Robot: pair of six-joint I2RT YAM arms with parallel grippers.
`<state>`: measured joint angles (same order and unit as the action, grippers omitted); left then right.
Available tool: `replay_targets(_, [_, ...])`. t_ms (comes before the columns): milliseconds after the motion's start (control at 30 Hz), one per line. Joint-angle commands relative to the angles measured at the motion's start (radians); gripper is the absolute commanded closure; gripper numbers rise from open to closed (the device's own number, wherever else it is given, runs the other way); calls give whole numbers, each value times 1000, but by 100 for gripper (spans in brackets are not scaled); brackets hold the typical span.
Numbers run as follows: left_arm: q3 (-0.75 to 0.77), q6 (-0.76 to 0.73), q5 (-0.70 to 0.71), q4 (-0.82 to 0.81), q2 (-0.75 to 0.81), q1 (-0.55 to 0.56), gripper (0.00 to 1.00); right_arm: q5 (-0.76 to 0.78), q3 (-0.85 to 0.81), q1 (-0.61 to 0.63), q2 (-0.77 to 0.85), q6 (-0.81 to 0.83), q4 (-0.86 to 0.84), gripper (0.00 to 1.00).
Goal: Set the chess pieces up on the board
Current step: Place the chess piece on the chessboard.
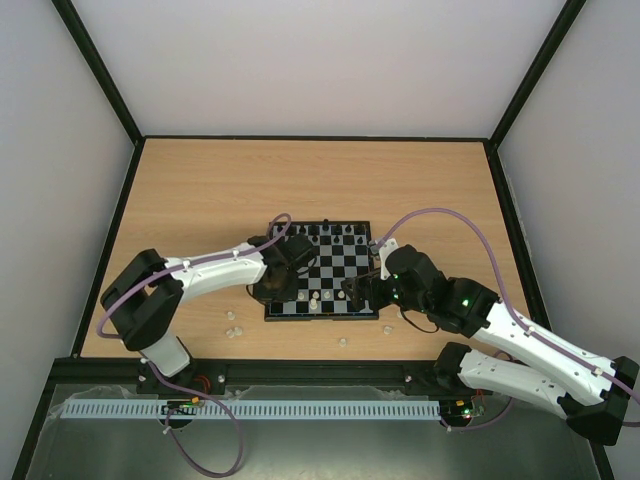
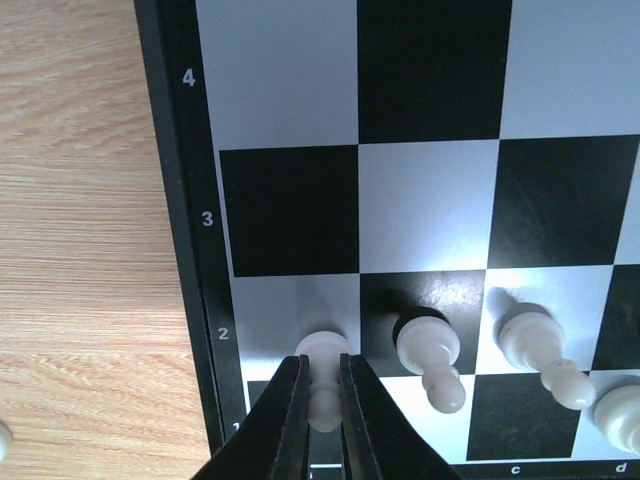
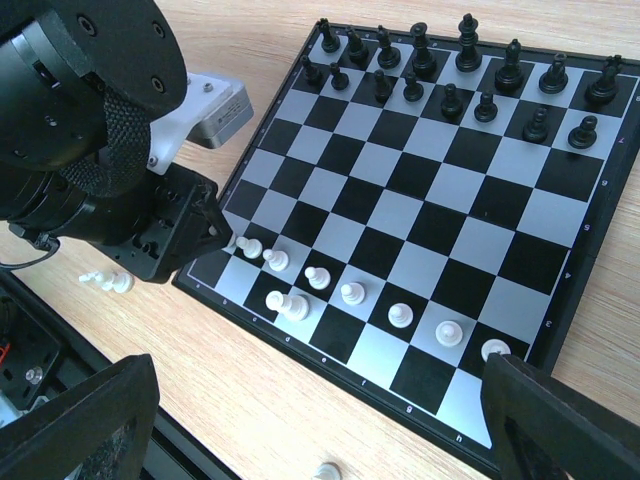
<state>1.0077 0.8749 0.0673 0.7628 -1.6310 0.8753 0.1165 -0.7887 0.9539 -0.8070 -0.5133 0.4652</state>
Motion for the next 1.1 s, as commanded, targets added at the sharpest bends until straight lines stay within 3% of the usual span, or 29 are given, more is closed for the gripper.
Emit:
replay_targets(0, [27,2,-4,16,-22,5,94,4,8,4,2,0,8,11])
replay_targets(767, [44,-11,42,46,-39,-21,88,-7,8,4,0,4,2,11])
replay_targets(867, [48,-11,36,45,-40,-20,85,-5,8,4,2,4,4,11])
replay_targets(1067, [65,-9,50,59,-10,-21,66,-2,9,4,2,2,4,11])
